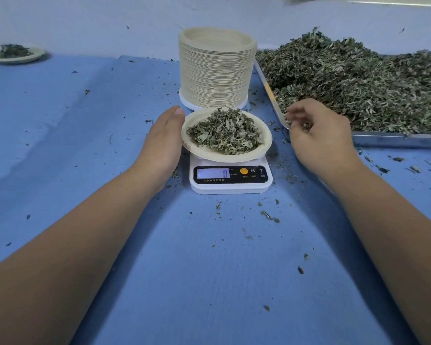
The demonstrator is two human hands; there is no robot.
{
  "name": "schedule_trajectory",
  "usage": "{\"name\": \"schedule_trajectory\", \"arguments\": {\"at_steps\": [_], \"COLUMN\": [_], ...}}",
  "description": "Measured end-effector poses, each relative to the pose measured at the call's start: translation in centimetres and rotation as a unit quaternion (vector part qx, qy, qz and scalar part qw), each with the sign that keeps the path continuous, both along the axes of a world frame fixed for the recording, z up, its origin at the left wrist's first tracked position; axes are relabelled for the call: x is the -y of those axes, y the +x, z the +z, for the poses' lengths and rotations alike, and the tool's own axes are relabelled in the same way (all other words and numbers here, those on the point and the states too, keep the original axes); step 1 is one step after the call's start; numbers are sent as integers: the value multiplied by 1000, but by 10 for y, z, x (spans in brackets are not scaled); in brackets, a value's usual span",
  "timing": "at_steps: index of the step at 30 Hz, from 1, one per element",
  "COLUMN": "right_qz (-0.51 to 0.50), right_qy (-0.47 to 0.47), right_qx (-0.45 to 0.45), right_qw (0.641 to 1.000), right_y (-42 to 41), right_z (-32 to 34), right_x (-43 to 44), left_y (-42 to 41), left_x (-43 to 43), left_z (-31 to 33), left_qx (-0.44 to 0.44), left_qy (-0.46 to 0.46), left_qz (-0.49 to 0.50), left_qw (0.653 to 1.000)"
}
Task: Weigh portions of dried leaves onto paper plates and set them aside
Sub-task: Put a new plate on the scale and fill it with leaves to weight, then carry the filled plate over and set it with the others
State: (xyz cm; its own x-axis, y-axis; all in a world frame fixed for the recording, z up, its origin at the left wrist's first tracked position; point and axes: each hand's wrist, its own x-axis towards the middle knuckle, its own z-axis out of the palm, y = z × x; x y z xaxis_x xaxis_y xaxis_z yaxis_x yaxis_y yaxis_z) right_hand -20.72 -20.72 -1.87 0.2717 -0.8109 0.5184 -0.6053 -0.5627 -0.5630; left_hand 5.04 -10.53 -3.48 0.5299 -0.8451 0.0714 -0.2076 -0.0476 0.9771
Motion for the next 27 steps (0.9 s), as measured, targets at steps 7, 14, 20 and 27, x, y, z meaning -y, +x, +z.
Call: {"name": "schedule_trajectory", "arguments": {"at_steps": [7,14,20,27], "right_qz": [19,155,103,-46], "right_qy": [-21,5,-18,62], "right_qx": [-15,-174,-227,-310], "right_qw": [999,972,968,948], "right_y": [11,51,77,57], "right_z": [13,63,78,53], "right_x": [-15,-33,-34,-29], "left_y": [-2,-2,-2,-8], "left_x": [0,-1,-3,-1], "left_z": [1,-1,1,3], "left_qx": [-12,-31,-52,-88], "left_qy": [-12,-24,-27,-26], "left_qz": [7,18,11,-19], "left_qw": [1000,999,998,996]}}
